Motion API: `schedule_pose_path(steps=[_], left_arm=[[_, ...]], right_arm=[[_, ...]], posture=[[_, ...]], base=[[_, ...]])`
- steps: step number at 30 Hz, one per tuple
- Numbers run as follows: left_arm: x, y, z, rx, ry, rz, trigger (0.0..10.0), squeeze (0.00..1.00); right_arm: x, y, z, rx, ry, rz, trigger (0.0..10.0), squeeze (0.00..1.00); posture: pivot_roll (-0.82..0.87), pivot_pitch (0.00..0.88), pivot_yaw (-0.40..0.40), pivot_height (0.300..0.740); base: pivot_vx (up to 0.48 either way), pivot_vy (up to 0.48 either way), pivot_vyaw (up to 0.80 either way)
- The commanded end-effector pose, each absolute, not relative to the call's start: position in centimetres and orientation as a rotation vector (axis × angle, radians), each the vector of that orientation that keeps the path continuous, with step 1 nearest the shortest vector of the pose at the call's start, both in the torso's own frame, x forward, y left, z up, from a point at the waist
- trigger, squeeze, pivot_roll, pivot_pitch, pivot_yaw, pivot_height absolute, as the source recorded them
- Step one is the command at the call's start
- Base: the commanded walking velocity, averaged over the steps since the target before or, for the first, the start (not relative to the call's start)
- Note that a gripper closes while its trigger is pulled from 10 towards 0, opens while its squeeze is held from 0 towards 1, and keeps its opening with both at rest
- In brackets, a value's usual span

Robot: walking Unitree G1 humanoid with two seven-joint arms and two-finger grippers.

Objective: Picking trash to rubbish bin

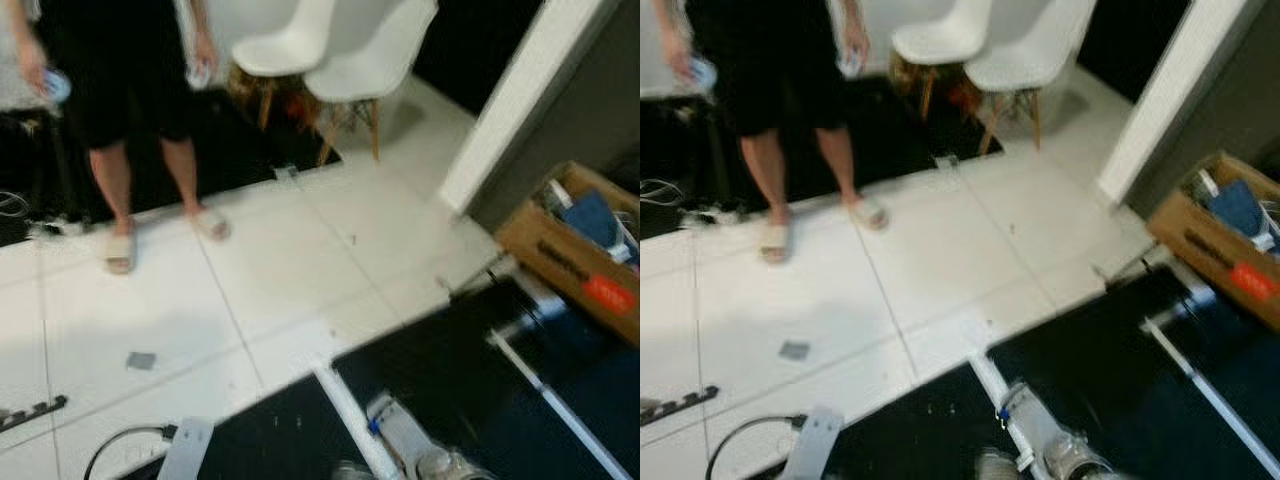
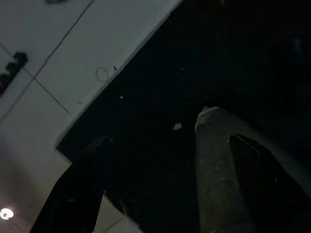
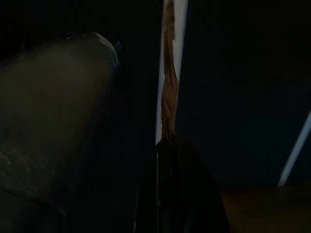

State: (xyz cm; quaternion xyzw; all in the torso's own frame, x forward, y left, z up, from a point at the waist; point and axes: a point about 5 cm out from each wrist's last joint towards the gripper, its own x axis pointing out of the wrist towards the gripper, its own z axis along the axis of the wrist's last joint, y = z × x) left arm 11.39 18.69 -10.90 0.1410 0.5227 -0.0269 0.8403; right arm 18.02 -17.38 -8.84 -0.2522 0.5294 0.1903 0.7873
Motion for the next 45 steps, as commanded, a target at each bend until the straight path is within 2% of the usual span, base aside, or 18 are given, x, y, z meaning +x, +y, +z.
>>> schedule_pose_path(steps=[1, 16, 31, 34, 39, 42, 45], left_arm=[[8.6, 18.7, -11.7, 0.293, 1.214, -0.069, 10.0, 0.00], [8.1, 19.1, -11.7, 0.289, 1.229, -0.045, 10.0, 0.00], [8.8, 19.0, -11.6, 0.280, 1.214, -0.040, 10.0, 0.00], [8.8, 19.1, -11.6, 0.268, 1.213, -0.033, 10.0, 0.00], [8.8, 19.0, -11.6, 0.258, 1.208, -0.041, 10.0, 0.00], [8.8, 19.0, -11.6, 0.256, 1.207, -0.042, 10.0, 0.00], [9.3, 19.2, -11.5, 0.265, 1.198, -0.035, 10.0, 0.00]], right_arm=[[17.7, -18.0, -8.9, -0.551, 1.167, 0.390, 10.0, 0.00], [18.0, -20.0, -8.5, -0.595, 1.175, 0.370, 10.0, 0.00], [18.3, -18.4, -8.6, -0.493, 1.147, 0.331, 10.0, 0.00], [19.1, -17.9, -8.3, -0.448, 1.109, 0.312, 10.0, 0.00], [22.8, -15.7, -6.4, -0.357, 0.984, 0.317, 10.0, 0.00], [23.8, -15.2, -5.8, -0.347, 0.954, 0.328, 10.0, 0.00], [26.9, -12.7, -3.4, -0.278, 0.847, 0.374, 10.0, 0.00]], posture=[[0.13, 0.037, -0.063, 0.740], [0.13, 0.022, -0.067, 0.740], [0.12, 0.011, -0.056, 0.740], [0.12, 0.011, -0.056, 0.740], [0.10, 0.010, -0.047, 0.740], [0.10, 0.010, -0.047, 0.740], [0.11, 0.006, -0.049, 0.740]], base=[[0.000, 0.000, -0.80], [0.000, 0.000, -0.80], [0.000, 0.000, -0.80], [0.000, 0.000, -0.80], [0.000, 0.000, -0.80], [0.000, 0.000, -0.80], [0.000, 0.000, -0.80]])
